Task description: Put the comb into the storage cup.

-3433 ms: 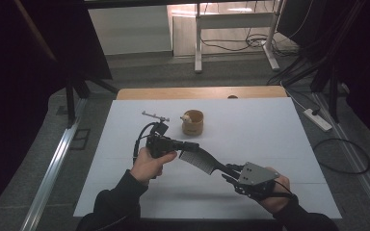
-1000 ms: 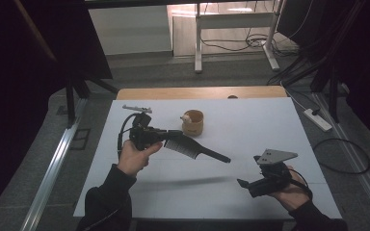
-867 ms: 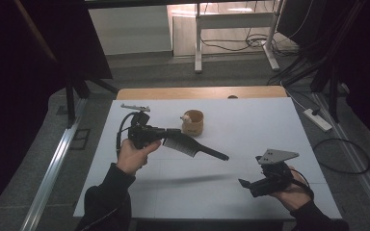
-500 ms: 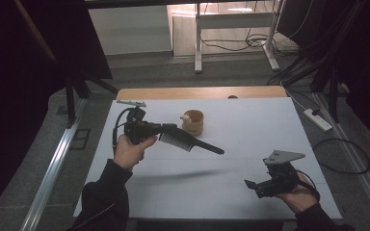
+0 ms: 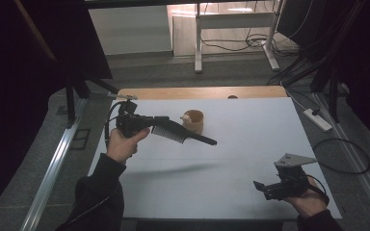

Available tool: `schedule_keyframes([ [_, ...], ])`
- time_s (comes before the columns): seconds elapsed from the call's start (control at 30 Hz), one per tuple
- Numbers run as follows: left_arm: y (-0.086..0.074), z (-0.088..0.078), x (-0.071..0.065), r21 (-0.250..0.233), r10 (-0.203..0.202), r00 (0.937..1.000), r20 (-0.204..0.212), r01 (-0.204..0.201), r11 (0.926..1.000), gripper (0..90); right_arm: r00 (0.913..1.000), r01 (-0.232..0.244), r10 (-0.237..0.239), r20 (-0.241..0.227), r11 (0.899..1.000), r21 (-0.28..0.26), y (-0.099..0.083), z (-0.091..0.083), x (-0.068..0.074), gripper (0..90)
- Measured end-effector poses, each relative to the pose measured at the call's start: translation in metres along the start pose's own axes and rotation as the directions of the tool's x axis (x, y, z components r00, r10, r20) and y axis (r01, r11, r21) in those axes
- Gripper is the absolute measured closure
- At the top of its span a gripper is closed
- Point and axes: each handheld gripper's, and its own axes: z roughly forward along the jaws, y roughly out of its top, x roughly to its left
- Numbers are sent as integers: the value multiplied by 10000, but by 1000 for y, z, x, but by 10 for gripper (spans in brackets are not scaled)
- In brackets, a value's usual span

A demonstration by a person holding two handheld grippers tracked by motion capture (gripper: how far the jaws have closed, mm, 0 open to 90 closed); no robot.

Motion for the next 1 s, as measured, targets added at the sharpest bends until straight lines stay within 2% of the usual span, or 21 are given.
schedule_keyframes([
  [0.43, 11, -10, 4, -184, -45, 9996, -295, 39, 9998, 839, 9982, -573, 568, 193, 9979, 311, -15, -11, -4, 0],
  [0.63, 18, -14, 6, -254, -18, 9990, -440, 7, 9997, 839, 9963, -837, 831, 241, 9962, 243, -19, -18, -4, 0],
  [1.0, 29, -16, 9, -337, -47, 9979, -649, 25, 9994, 839, 9962, -819, 807, 319, 9960, 368, -20, -20, -4, 0],
])
